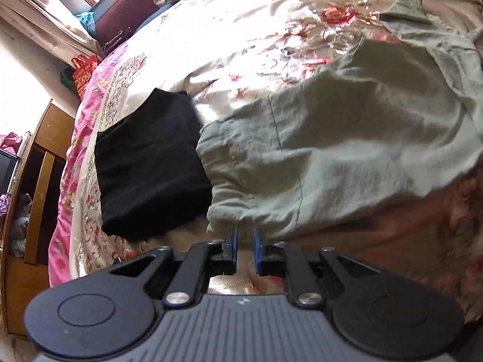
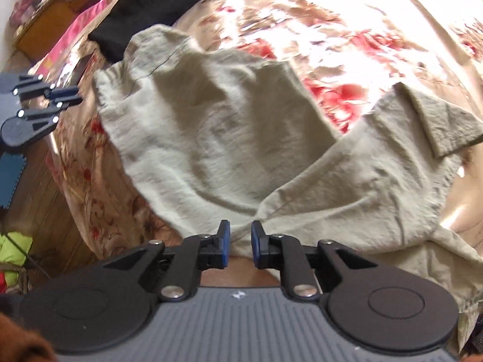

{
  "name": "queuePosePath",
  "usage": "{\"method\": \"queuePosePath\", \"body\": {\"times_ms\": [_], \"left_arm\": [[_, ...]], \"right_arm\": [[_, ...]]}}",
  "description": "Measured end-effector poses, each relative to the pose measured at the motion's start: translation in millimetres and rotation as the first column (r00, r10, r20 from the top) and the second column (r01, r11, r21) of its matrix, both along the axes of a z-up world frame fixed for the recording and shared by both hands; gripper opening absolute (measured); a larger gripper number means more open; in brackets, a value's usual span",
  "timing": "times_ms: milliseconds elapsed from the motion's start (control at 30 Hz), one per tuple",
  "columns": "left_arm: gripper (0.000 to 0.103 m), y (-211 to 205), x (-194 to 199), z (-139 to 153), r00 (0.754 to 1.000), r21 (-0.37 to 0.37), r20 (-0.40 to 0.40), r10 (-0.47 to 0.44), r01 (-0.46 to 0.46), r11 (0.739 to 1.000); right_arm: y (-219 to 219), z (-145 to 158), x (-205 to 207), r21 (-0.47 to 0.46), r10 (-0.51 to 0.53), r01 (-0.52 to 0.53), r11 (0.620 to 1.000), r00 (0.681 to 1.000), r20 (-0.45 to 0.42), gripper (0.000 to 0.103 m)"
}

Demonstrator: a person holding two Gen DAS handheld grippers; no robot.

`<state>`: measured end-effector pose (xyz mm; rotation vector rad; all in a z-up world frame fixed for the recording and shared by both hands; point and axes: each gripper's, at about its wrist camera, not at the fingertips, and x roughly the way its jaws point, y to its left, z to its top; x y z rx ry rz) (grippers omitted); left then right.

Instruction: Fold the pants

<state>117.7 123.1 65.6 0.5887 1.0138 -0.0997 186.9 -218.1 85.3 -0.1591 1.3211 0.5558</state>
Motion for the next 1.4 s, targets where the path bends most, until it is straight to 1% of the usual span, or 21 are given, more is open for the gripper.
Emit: {"method": "queuePosePath", "body": {"times_ms": [33,100,167,233,300,367,433,500,600,633,667,733,767,800,900,1067,1133,1200,1267,1333,1400], "left_arm": [[0.029,-8.3,1.7,4.2,1.0,-0.028,0.01,-0.003,0.003,1.0],[0.029,-31.2,7.0,9.7,0.999,-0.106,0.02,-0.034,0.036,0.994],[0.03,-61.4,12.8,8.4,0.996,-0.16,0.043,-0.074,0.08,0.984],[0.031,-89.9,21.9,3.5,0.996,-0.254,0.032,-0.087,0.093,0.963],[0.032,-116.8,29.9,-2.3,0.996,-0.342,0.009,-0.09,0.088,0.935],[0.032,-144.5,35.2,-10.6,0.994,-0.416,-0.025,-0.106,0.086,0.905],[0.033,-165.9,37.6,-17.6,0.992,-0.45,-0.038,-0.124,0.094,0.888],[0.037,-187.5,40.9,-27.2,0.99,-0.446,-0.044,-0.136,0.102,0.889],[0.04,-210.4,45.3,-44.8,0.987,-0.408,-0.075,-0.139,0.097,0.908],[0.04,-215.7,46.8,-49.8,0.987,-0.398,-0.088,-0.136,0.091,0.913],[0.04,-220.5,47.6,-54.1,0.986,-0.385,-0.097,-0.133,0.086,0.919],[0.037,-225.6,49.7,-57.6,0.986,-0.365,-0.109,-0.124,0.077,0.928],[0.031,-225.0,50.0,-56.6,0.986,-0.368,-0.108,-0.125,0.077,0.926],[0.027,-225.4,50.8,-54.4,0.986,-0.372,-0.108,-0.128,0.079,0.925],[0.023,-230.5,53.8,-40.2,0.986,-0.369,-0.072,-0.15,0.114,0.923],[0.023,-248.1,46.3,-3.5,0.968,-0.396,-0.007,-0.249,0.226,0.89],[0.023,-256.6,38.5,3.6,0.957,-0.397,-0.001,-0.29,0.266,0.879],[0.023,-265.7,31.4,3.9,0.949,-0.394,-0.013,-0.316,0.285,0.874],[0.023,-276.0,26.7,-1.4,0.942,-0.382,-0.025,-0.335,0.301,0.874],[0.023,-287.9,23.1,-8.4,0.936,-0.374,-0.044,-0.35,0.309,0.874],[0.023,-302.4,19.7,-12.8,0.924,-0.353,-0.049,-0.38,0.34,0.872]], "right_arm": [[-10.2,0.7,10.4,-0.02,-0.035,0.036,0.999,0.999,0.03,0.027],[-29.1,-5.4,35.5,-0.066,-0.117,0.122,0.99,0.99,0.081,0.028],[-52.5,-15.6,65.5,-0.069,-0.201,0.208,0.976,0.974,0.105,0.035],[-78.3,-32.0,95.5,-0.066,-0.313,0.319,0.945,0.945,0.092,0.04],[-92.9,-48.4,114.9,-0.078,-0.393,0.4,0.913,0.915,0.093,0.04],[-95.1,-56.3,123.7,-0.122,-0.369,0.39,0.913,0.915,0.165,0.04],[-87.6,-63.8,124.8,-0.177,-0.271,0.316,0.932,0.933,0.237,0.04],[-82.0,-73.0,124.7,-0.231,-0.187,0.253,0.939,0.944,0.273,0.04],[-81.3,-88.3,127.9,-0.278,-0.098,0.187,0.942,0.947,0.305,0.038],[-83.0,-89.7,130.0,-0.268,-0.084,0.169,0.949,0.949,0.303,0.027],[-85.7,-88.9,131.9,-0.255,-0.084,0.164,0.953,0.951,0.297,0.003],[-95.6,-79.0,137.3,-0.214,-0.116,0.18,0.96,0.952,0.284,0.001],[-101.5,-70.6,136.9,-0.195,-0.121,0.181,0.964,0.95,0.288,0.001],[-107.1,-60.5,135.6,-0.187,-0.119,0.181,0.966,0.946,0.3,0.001],[-130.9,-19.7,125.4,-0.152,-0.127,0.188,0.97,0.931,0.343,0.001],[-190.1,54.0,85.8,-0.102,-0.155,0.216,0.971,0.894,0.42,0.001],[-215.9,71.5,58.0,-0.141,-0.128,0.21,0.968,0.888,0.442,0.001],[-240.6,74.5,31.3,-0.186,-0.117,0.217,0.958,0.892,0.436,0.001],[-262.8,64.8,10.8,-0.224,-0.135,0.239,0.945,0.907,0.4,0.001],[-283.0,41.0,-7.4,-0.246,-0.165,0.257,0.934,0.926,0.34,0.002],[-291.9,13.5,-24.0,-0.288,-0.145,0.231,0.93,0.946,0.29,0.002]]}}
